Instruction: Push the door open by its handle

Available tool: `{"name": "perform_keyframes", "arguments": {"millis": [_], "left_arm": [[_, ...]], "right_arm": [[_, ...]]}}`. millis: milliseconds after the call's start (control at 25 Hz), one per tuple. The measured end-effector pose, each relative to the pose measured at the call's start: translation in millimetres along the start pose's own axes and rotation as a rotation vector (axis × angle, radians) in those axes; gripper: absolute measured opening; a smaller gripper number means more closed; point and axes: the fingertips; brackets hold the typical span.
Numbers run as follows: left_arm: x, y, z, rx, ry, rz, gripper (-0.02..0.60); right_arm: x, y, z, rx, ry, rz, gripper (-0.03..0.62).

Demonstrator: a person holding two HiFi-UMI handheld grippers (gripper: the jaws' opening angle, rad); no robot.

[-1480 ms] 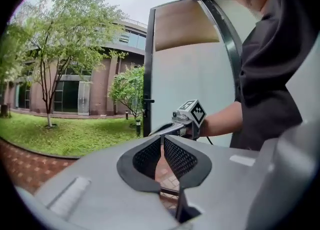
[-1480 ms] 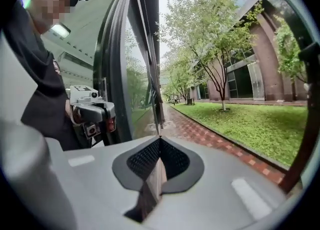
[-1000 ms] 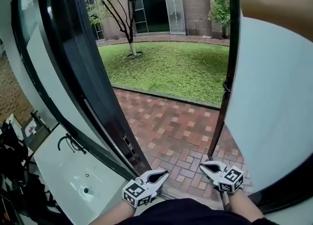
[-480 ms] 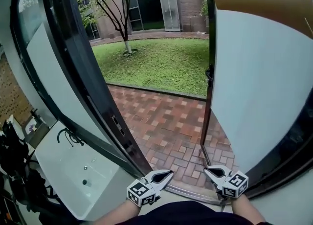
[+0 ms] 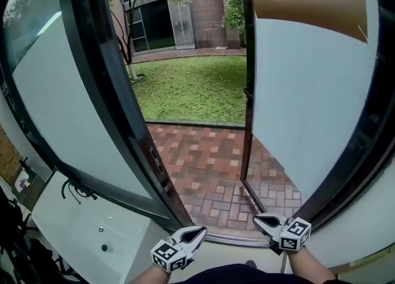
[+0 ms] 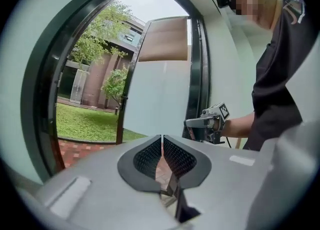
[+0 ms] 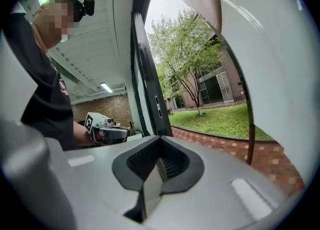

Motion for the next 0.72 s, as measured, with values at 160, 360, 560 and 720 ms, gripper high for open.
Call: {"name": "perform_keyframes", "arguments": {"millis": [160,360,560,720], "left_arm": [[-12.6,2.1,5.9,-0.001,0.002,0.009,0.014],[-0.6,17.9,24.4,0.006,0.053,0.064,0.014],[27.2,23.4,48.7,-0.012,0.075,0.088,0.014],[39.9,26.9,56.2,-0.018,0.087,0.101,0.014]], "right_arm": [[-11.7,8.0,-20.8,-0.020,-0.002,-0.009,0.000],[-48.8,16.3,-7.9,0.008,-0.009,0.023,0.000],[-87.6,24.7,10.3,-0.051,-0.012,-0.014,0.000],[-106.6,21.3,20.3,-0.051,-0.024,-0.013,0.000]]}}
Point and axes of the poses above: the fingertips, and each gripper's own axes: x forward along the fingers, z to its right, y out of its top, and after that the axes turned 3 degrees about y, right-handed
